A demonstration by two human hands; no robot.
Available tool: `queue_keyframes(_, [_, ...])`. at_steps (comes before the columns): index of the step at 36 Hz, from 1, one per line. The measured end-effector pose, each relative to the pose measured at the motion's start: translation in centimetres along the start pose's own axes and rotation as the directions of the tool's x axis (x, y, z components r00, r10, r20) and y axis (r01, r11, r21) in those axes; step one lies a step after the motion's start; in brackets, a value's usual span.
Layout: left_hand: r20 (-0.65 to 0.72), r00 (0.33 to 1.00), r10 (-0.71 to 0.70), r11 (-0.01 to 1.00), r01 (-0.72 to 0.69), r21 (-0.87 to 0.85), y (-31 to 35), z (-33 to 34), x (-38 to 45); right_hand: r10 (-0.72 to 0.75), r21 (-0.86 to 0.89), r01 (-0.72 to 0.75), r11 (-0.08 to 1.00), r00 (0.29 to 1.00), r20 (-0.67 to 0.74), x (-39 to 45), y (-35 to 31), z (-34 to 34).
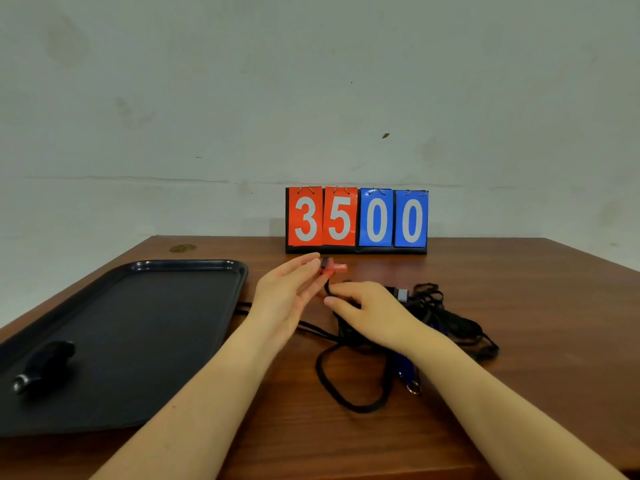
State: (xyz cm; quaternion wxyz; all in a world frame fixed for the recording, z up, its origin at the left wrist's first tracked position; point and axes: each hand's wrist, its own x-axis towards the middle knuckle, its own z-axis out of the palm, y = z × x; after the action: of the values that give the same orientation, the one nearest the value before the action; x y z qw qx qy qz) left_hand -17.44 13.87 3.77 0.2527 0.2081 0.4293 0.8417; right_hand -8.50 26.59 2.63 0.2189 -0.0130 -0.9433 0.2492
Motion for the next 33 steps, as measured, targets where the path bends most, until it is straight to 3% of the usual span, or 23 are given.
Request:
queue_keyframes(4, [-0.094, 0.991, 0.099, 0.970, -0.075, 0.230, -0.2, -0.1, 0.0, -0.028, -0.078, 0.036, 0.996, 0.995, 0.100, -0.2, -0.4, 0.2])
queue_keyframes(7, [-0.154, 0.974, 0.166, 0.923, -0.098, 0.371, -0.3, -0.1, 0.0, -0.058, -0.093, 0.068, 0.993, 0.993, 0.101, -0.2, -0.5, 0.3])
queue_keyframes(15, [-0.217, 0.940, 0.263, 0.879, -0.141, 0.455, -0.1, -0.2, -0.1, -0.068, -0.108, 0.072, 0.992, 0.997, 0.040, -0.3, -0.7, -0.2])
queue_keyframes(21, [-0.315, 0.924, 0.215, 0.919, -0.082, 0.385, -0.4, -0.1, 0.0, -0.050, -0.073, 0.056, 0.996, 0.995, 0.081, -0.3, -0.5, -0.3])
queue_keyframes(25, [-0.300, 0.949, 0.093, 0.970, -0.018, 0.243, -0.1, -0.4, 0.0, -0.047, -0.065, 0.053, 0.996, 0.995, 0.091, -0.3, -0.5, -0.2])
queue_keyframes(33, [-0.251, 0.964, 0.086, 0.965, -0.018, 0.260, -0.2, -0.6, 0.3, -0.051, -0.135, 0.059, 0.989, 0.997, 0.058, -0.3, -0.1, -0.7])
